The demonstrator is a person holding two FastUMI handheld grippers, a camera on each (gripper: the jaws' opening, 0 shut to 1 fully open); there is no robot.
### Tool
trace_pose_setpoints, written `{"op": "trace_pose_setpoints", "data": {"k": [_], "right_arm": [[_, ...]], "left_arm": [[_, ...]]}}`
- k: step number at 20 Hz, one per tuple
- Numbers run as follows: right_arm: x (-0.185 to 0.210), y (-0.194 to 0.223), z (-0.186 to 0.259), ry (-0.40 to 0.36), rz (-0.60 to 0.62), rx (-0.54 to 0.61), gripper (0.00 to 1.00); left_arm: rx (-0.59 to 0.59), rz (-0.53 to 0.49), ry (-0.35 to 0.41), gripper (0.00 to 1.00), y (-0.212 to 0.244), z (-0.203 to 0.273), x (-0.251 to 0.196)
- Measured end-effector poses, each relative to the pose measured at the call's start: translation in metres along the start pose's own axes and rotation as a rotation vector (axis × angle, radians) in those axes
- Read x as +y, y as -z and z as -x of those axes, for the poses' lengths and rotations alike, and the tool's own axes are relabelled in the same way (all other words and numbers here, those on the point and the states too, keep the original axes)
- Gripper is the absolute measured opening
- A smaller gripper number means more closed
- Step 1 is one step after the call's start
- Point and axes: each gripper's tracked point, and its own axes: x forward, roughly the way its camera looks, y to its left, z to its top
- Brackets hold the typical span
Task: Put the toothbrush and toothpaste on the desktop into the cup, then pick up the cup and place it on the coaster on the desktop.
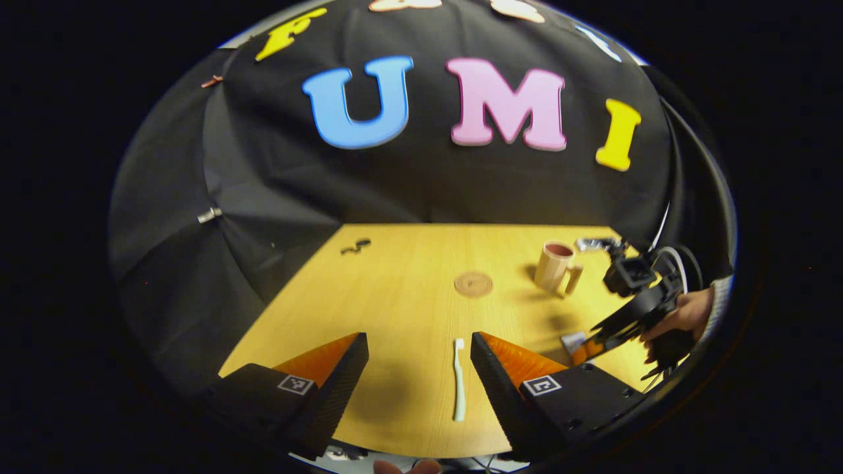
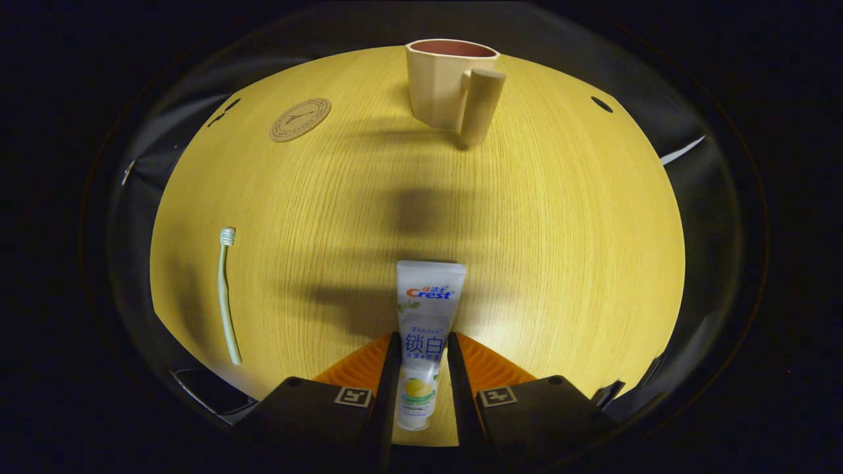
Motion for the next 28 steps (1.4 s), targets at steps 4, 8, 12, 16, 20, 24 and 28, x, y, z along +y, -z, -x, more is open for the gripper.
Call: {"op": "trace_pose_setpoints", "data": {"k": [4,8,12,16,20,24,28], "right_arm": [[0.0,-0.001,0.0,0.0,0.038,-0.02,0.34],[0.0,-0.002,-0.001,-0.018,0.011,-0.013,0.31],[0.0,-0.001,-0.001,-0.048,-0.013,-0.002,0.31],[0.0,-0.002,-0.001,-0.059,-0.018,0.001,0.38],[-0.001,-0.002,-0.001,-0.061,-0.025,0.007,0.34],[0.0,-0.002,-0.001,-0.057,-0.021,0.003,0.34],[0.0,-0.002,-0.001,-0.052,-0.019,0.0,0.34]], "left_arm": [[0.255,0.018,0.076,0.99,0.051,-0.052,-0.026],[0.387,0.021,0.103,0.96,0.063,-0.083,-0.036],[0.506,0.023,0.092,0.99,0.079,-0.105,-0.042],[0.59,-0.002,0.077,0.99,0.091,-0.119,-0.048],[0.649,-0.037,0.041,0.96,0.106,-0.125,-0.046],[0.663,0.018,0.055,0.89,0.115,-0.127,-0.05],[0.661,-0.011,0.072,0.66,0.111,-0.132,-0.057]]}}
